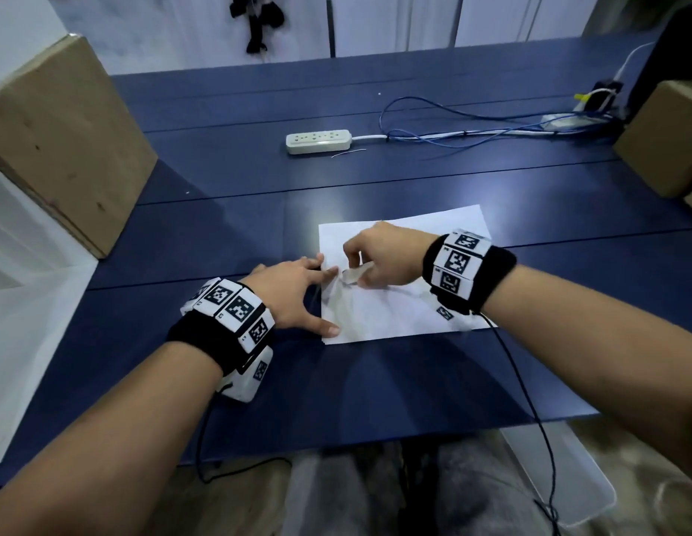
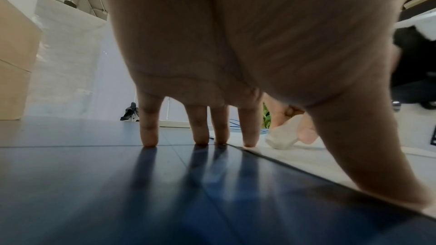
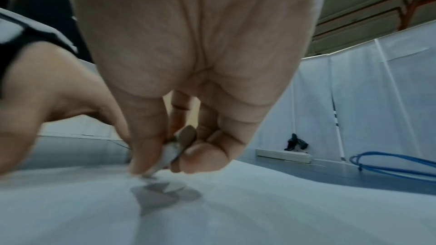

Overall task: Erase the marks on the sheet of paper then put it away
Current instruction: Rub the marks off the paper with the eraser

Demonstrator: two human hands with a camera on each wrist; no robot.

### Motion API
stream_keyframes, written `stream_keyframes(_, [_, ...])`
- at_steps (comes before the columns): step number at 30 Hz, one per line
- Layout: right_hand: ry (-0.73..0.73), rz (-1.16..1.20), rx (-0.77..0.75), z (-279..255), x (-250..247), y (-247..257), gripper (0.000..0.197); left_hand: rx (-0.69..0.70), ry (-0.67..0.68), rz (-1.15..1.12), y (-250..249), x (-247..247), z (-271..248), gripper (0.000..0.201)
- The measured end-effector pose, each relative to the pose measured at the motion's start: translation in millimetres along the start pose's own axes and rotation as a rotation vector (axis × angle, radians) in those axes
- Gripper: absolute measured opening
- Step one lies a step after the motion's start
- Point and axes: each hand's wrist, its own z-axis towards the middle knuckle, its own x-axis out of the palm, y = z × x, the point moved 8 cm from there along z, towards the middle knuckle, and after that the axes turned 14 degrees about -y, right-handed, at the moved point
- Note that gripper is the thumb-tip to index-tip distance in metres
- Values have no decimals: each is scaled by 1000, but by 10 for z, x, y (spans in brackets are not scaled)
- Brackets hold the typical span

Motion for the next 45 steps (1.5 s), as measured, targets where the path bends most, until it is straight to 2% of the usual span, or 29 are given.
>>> stream_keyframes(2, [109,41,-95,-167,126,144,17,-4,-7,2,5,-5,5,112])
stream_keyframes(5, [261,74,-144,-308,271,278,18,-5,-13,-2,2,-8,13,114])
stream_keyframes(7, [196,13,-100,-138,201,184,19,-3,-6,0,-6,-17,5,113])
stream_keyframes(10, [20,27,75,85,-4,-93,20,-5,-3,-2,-11,-22,-5,111])
stream_keyframes(12, [-9,22,65,33,-14,-138,18,0,3,4,-32,-19,-3,112])
stream_keyframes(15, [175,46,-79,-231,176,102,18,-3,10,7,-31,-29,-3,113])
stream_keyframes(17, [274,74,-119,-295,250,202,20,-2,6,1,-19,-29,1,113])
stream_keyframes(19, [202,15,-93,-140,173,127,18,2,2,2,-23,-38,0,113])
stream_keyframes(22, [11,-7,54,110,-41,-121,19,4,0,0,-27,-36,-2,112])
stream_keyframes(24, [-8,-4,31,83,-35,-136,17,-2,0,-4,-17,-31,1,112])
stream_keyframes(28, [268,69,-121,-291,235,132,20,-7,9,-1,-15,-28,8,113])
stream_keyframes(29, [297,69,-133,-311,251,154,20,-5,10,1,-21,-28,10,114])
stream_keyframes(31, [222,9,-121,-164,185,105,17,-2,6,4,-31,-38,10,113])
stream_keyframes(34, [28,-19,26,94,-21,-115,20,-5,8,0,-40,-49,-1,112])
stream_keyframes(36, [-10,-2,45,84,-42,-170,16,-7,10,1,-36,-48,0,113])
stream_keyframes(37, [32,8,9,23,-10,-124,16,-10,12,2,-26,-46,0,113])
stream_keyframes(39, [214,50,-70,-163,143,27,22,-12,12,1,-22,-44,8,113])
stream_keyframes(41, [347,77,-94,-279,256,125,23,-9,13,2,-25,-48,15,114])
stream_keyframes(42, [326,56,-93,-246,241,110,20,-7,14,3,-33,-49,21,114])
stream_keyframes(45, [91,-13,15,40,-4,-96,17,-11,10,6,-33,-71,19,112])
